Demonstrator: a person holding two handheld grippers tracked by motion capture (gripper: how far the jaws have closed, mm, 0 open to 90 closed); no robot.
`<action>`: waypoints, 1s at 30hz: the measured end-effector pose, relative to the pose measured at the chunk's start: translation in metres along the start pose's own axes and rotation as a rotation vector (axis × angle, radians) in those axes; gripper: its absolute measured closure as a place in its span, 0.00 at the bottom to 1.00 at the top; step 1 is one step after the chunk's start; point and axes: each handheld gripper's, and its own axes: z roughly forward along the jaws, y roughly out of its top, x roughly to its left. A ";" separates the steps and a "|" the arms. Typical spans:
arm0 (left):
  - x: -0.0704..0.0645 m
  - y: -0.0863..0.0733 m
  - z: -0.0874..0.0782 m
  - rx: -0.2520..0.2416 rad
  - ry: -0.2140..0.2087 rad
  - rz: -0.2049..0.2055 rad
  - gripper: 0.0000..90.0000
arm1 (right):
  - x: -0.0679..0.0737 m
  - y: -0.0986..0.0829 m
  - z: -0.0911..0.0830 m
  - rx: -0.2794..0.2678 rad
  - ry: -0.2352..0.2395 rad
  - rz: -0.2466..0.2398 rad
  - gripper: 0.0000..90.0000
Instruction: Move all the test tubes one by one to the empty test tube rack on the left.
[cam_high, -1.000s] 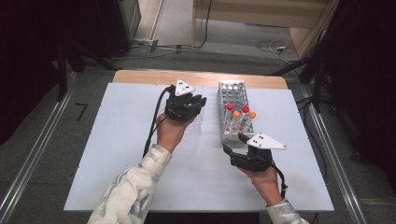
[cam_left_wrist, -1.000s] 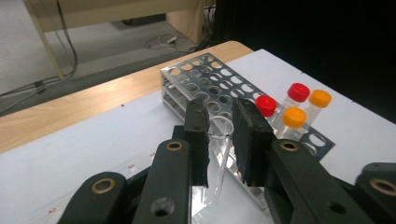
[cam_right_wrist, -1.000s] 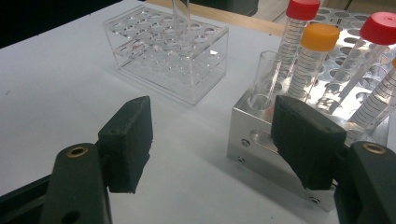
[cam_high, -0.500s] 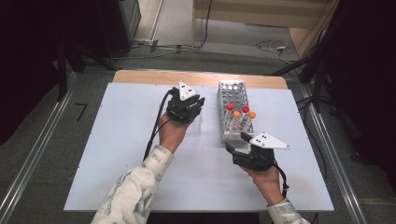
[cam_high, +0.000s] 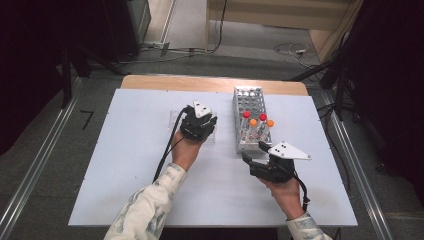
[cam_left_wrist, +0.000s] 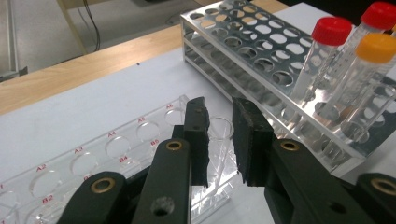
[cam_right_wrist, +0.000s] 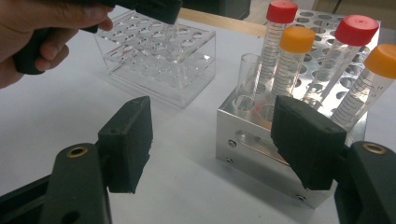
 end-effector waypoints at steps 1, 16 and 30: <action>0.000 -0.001 0.001 0.004 -0.002 -0.004 0.85 | 0.000 0.000 0.000 0.002 -0.003 0.001 0.31; 0.006 -0.001 -0.010 -0.013 0.020 -0.088 0.25 | -0.005 -0.001 0.008 0.009 -0.042 0.005 0.33; 0.011 -0.008 -0.028 -0.044 -0.003 -0.136 0.13 | -0.013 0.002 0.041 0.028 -0.112 0.020 0.52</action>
